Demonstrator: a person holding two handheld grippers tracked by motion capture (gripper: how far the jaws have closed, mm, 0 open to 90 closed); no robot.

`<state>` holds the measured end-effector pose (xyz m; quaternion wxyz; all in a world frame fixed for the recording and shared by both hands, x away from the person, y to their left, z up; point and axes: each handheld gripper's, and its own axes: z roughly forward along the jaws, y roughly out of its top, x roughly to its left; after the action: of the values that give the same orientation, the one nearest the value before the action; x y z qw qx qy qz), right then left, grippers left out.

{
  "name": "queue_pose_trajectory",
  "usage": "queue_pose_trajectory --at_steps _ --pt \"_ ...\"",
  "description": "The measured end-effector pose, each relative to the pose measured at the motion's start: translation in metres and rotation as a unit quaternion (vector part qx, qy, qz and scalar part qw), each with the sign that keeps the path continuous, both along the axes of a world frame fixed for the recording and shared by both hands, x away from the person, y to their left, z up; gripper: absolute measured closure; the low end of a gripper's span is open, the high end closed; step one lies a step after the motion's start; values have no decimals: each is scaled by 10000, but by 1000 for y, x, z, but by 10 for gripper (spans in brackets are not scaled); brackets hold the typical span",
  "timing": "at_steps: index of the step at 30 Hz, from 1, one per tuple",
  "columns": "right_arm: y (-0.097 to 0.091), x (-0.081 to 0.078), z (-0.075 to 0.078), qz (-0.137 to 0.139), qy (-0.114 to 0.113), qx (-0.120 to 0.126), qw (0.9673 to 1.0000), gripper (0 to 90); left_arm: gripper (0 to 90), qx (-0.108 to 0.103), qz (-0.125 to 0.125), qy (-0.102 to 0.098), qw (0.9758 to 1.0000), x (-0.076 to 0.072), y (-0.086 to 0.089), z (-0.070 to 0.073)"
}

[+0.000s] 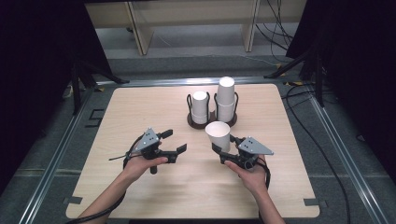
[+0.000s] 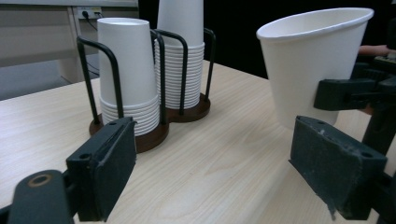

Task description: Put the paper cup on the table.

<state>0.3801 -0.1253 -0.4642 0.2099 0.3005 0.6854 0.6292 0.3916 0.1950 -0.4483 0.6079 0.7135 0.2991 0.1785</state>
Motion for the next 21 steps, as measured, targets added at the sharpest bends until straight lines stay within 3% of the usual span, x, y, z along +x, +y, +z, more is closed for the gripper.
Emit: queue_pose_trajectory --at_steps 3,4,5,6,11,12,15,16,17,21 --pt "4 -1 -1 10 164 58 9998 337 106 -169 -127 41 9998 2 -5 0" --pt "3 1 -1 22 106 -47 9999 337 88 -98 -146 67 9998 2 -6 1" --pt "5 2 -2 74 146 54 9999 336 68 -41 -148 -55 9999 4 -7 2" --pt "6 4 -3 71 52 1 10000 335 52 -61 -165 -68 9998 4 -9 3" --pt "10 5 -4 104 79 -134 9998 334 13 -287 -495 156 9982 1 -26 11" --pt "12 4 -4 177 191 33 9997 333 11 -342 -568 158 9977 2 -30 12" --pt "15 5 -4 169 21 -129 9998 333 4 -376 -650 233 9969 3 -40 16" --pt "18 4 -4 199 105 -52 9997 333 2 -414 -653 280 9966 4 -44 17" --pt "19 4 -4 176 1 -103 9998 333 0 -408 -649 301 9966 5 -46 18" --pt "22 1 -3 145 10 -151 9998 332 0 -368 -655 291 9967 9 -52 20"
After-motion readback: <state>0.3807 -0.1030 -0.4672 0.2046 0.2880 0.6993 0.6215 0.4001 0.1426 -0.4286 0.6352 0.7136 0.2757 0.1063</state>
